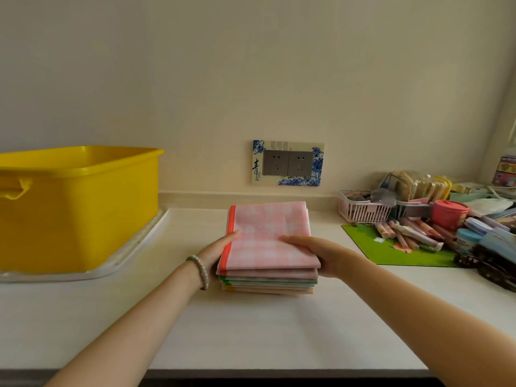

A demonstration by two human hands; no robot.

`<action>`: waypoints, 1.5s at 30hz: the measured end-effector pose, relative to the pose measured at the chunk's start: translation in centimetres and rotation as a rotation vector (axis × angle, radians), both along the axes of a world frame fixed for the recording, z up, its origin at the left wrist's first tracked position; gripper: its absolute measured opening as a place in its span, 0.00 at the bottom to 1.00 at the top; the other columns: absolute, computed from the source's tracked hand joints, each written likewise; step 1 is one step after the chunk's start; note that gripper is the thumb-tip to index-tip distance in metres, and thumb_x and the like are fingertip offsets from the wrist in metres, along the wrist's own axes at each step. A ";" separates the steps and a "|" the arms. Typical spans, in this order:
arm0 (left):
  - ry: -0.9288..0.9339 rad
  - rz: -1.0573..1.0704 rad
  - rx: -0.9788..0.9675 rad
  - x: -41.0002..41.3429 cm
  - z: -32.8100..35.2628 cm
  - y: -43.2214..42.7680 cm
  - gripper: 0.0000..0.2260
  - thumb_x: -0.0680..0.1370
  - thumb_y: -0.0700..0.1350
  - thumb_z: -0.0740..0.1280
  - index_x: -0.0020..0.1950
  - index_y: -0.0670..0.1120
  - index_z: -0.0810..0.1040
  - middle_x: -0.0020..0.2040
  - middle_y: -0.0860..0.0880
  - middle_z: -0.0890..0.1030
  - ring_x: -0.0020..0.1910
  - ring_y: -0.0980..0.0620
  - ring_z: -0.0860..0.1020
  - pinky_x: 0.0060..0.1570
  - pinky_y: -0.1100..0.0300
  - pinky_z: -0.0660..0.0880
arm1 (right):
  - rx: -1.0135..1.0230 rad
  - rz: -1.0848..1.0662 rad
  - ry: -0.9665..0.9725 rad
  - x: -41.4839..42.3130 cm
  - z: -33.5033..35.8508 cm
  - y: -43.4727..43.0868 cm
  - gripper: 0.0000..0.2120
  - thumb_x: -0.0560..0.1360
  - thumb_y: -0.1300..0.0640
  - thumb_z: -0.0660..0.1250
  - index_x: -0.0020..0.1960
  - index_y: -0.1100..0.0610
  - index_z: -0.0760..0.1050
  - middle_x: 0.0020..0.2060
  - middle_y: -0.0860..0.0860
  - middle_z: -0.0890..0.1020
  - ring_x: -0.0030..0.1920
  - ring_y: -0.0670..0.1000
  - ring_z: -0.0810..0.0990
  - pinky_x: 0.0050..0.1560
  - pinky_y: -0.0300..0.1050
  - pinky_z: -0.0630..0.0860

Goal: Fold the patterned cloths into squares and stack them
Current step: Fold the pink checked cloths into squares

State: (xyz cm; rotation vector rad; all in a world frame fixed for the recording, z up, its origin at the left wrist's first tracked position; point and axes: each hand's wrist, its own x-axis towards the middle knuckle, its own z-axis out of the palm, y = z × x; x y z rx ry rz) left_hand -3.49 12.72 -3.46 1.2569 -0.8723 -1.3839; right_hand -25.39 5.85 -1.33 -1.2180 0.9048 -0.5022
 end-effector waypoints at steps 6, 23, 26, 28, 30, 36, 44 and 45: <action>-0.037 -0.077 -0.008 -0.3 1.6 0.9 0.13 0.76 0.52 0.65 0.55 0.45 0.78 0.44 0.46 0.85 0.40 0.50 0.84 0.38 0.59 0.80 | -0.110 -0.066 -0.087 -0.1 0.1 0.9 0.21 0.72 0.54 0.71 0.61 0.62 0.74 0.54 0.58 0.82 0.50 0.54 0.82 0.51 0.46 0.80; -0.116 0.168 -0.194 3.8 6.4 -14.9 0.14 0.71 0.50 0.70 0.51 0.44 0.80 0.46 0.46 0.85 0.43 0.49 0.84 0.40 0.58 0.81 | -0.221 0.066 -0.141 5.2 6.7 -15.6 0.16 0.71 0.54 0.71 0.58 0.57 0.77 0.48 0.54 0.85 0.46 0.54 0.85 0.44 0.45 0.82; -0.107 0.206 -0.196 4.4 8.4 -17.4 0.20 0.64 0.51 0.72 0.54 0.46 0.80 0.48 0.46 0.85 0.47 0.48 0.83 0.45 0.54 0.80 | -0.212 0.052 -0.154 6.6 8.4 -18.9 0.16 0.71 0.55 0.71 0.58 0.58 0.77 0.48 0.55 0.85 0.44 0.54 0.85 0.40 0.45 0.82; -0.114 0.230 -0.190 4.7 10.4 -18.4 0.21 0.64 0.52 0.73 0.54 0.46 0.81 0.48 0.47 0.85 0.47 0.49 0.83 0.46 0.54 0.80 | -0.202 0.059 -0.161 7.3 10.1 -20.4 0.16 0.71 0.55 0.71 0.57 0.58 0.77 0.47 0.55 0.85 0.42 0.54 0.85 0.37 0.44 0.81; -0.137 0.268 -0.175 5.2 12.9 -18.8 0.23 0.63 0.54 0.73 0.55 0.48 0.80 0.49 0.48 0.85 0.49 0.49 0.83 0.51 0.52 0.79 | -0.185 0.077 -0.167 8.1 12.5 -21.3 0.14 0.72 0.55 0.70 0.56 0.57 0.78 0.45 0.54 0.85 0.42 0.53 0.85 0.36 0.44 0.81; -0.167 0.397 -0.105 7.9 22.6 -18.2 0.26 0.61 0.58 0.73 0.55 0.47 0.80 0.49 0.47 0.84 0.50 0.47 0.82 0.56 0.46 0.77 | -0.172 0.206 -0.164 11.7 22.3 -22.3 0.17 0.71 0.54 0.69 0.59 0.57 0.76 0.49 0.55 0.85 0.48 0.56 0.84 0.42 0.47 0.81; -0.117 0.627 0.032 15.0 31.7 -13.3 0.21 0.68 0.59 0.71 0.54 0.46 0.80 0.47 0.46 0.84 0.47 0.45 0.82 0.50 0.48 0.79 | -0.210 0.502 -0.124 21.2 32.3 -21.2 0.19 0.73 0.58 0.69 0.63 0.59 0.73 0.55 0.57 0.82 0.54 0.59 0.82 0.53 0.54 0.79; -0.117 0.650 0.050 16.0 32.1 -12.4 0.21 0.69 0.59 0.70 0.54 0.46 0.80 0.47 0.46 0.84 0.47 0.45 0.82 0.48 0.48 0.79 | -0.214 0.543 -0.119 22.7 32.8 -20.8 0.19 0.73 0.58 0.69 0.63 0.59 0.73 0.55 0.57 0.82 0.55 0.59 0.82 0.54 0.54 0.79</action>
